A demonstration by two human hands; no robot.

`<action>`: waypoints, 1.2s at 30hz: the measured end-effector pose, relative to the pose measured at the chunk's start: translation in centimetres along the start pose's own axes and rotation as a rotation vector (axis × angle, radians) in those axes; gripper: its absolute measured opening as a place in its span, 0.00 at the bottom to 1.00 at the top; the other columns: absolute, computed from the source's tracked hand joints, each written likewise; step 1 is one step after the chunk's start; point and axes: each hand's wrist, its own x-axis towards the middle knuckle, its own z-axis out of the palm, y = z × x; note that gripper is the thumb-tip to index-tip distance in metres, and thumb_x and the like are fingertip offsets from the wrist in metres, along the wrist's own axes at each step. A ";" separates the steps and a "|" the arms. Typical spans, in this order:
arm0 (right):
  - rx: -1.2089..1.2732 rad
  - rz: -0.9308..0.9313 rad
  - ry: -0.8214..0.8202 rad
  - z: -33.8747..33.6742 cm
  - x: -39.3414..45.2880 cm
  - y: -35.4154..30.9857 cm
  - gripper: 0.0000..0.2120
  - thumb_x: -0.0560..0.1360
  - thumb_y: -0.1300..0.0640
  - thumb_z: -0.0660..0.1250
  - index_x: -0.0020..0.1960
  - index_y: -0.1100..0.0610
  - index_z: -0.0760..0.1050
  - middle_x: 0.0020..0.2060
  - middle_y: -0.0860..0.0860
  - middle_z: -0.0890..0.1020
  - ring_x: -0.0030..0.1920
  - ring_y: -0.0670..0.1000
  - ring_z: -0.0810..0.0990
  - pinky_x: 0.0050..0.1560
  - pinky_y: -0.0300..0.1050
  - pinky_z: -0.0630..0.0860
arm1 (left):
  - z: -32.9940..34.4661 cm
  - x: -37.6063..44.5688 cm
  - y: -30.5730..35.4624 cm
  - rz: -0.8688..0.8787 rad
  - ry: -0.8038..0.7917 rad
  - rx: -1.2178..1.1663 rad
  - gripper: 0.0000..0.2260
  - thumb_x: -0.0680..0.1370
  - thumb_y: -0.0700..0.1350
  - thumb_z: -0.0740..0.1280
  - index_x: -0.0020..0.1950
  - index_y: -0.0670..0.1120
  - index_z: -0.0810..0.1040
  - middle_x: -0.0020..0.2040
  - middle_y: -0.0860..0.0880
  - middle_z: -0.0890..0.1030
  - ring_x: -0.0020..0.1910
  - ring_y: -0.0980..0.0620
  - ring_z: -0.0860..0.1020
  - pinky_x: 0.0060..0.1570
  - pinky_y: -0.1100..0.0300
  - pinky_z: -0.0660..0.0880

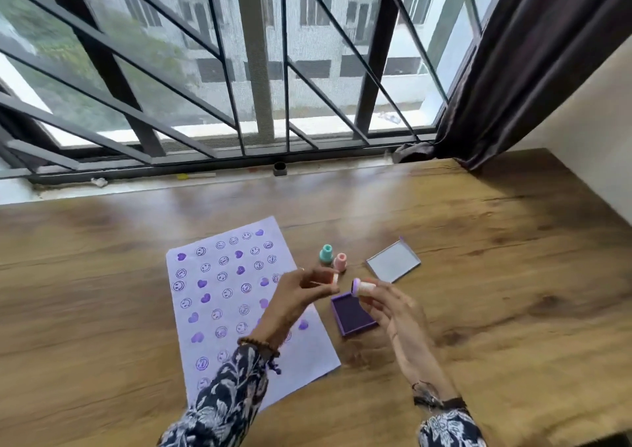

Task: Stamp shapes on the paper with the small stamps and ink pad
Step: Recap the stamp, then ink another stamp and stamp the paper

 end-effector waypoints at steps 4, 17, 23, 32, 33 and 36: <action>-0.052 -0.033 -0.045 0.5 0.1 -0.7 0.20 0.54 0.49 0.75 0.43 0.56 0.84 0.39 0.50 0.87 0.44 0.47 0.83 0.44 0.34 0.79 | 0.4 -0.9 0.6 -0.009 -0.020 -0.123 0.09 0.69 0.31 0.70 0.44 0.43 0.80 0.31 0.56 0.84 0.34 0.63 0.79 0.35 0.74 0.72; -0.174 -0.113 -0.108 0.6 -0.2 -1.6 0.19 0.57 0.47 0.76 0.46 0.53 0.83 0.42 0.49 0.87 0.46 0.46 0.83 0.46 0.34 0.79 | 0.9 -1.1 1.8 0.017 -0.020 -0.127 0.06 0.68 0.31 0.71 0.40 0.41 0.80 0.29 0.54 0.83 0.31 0.62 0.79 0.34 0.74 0.73; -0.162 -0.102 -0.100 0.4 0.2 -1.6 0.13 0.59 0.52 0.76 0.42 0.54 0.84 0.38 0.51 0.87 0.43 0.48 0.85 0.41 0.33 0.79 | 0.8 -1.1 1.5 0.050 -0.039 -0.088 0.08 0.66 0.32 0.73 0.37 0.43 0.79 0.33 0.52 0.84 0.36 0.57 0.81 0.37 0.70 0.75; -0.965 -0.427 0.058 3.5 3.7 2.1 0.06 0.69 0.56 0.71 0.44 0.52 0.75 0.36 0.45 0.81 0.37 0.43 0.79 0.36 0.29 0.71 | 0.2 0.5 -2.9 0.142 0.244 0.498 0.08 0.66 0.37 0.74 0.40 0.45 0.78 0.40 0.48 0.80 0.43 0.52 0.77 0.42 0.64 0.68; -1.026 -0.461 0.067 3.9 4.2 2.4 0.05 0.70 0.57 0.69 0.45 0.54 0.75 0.37 0.49 0.81 0.39 0.47 0.79 0.37 0.34 0.71 | 0.2 0.9 -3.2 0.172 0.290 0.665 0.07 0.67 0.40 0.73 0.43 0.44 0.79 0.45 0.47 0.79 0.48 0.48 0.74 0.44 0.61 0.66; -1.149 -0.524 0.066 4.6 5.2 3.0 0.04 0.73 0.59 0.66 0.47 0.58 0.74 0.44 0.55 0.80 0.43 0.54 0.78 0.42 0.47 0.73 | 0.6 1.8 -3.6 0.147 0.408 0.923 0.08 0.70 0.47 0.71 0.46 0.45 0.80 0.58 0.46 0.77 0.58 0.43 0.70 0.53 0.51 0.63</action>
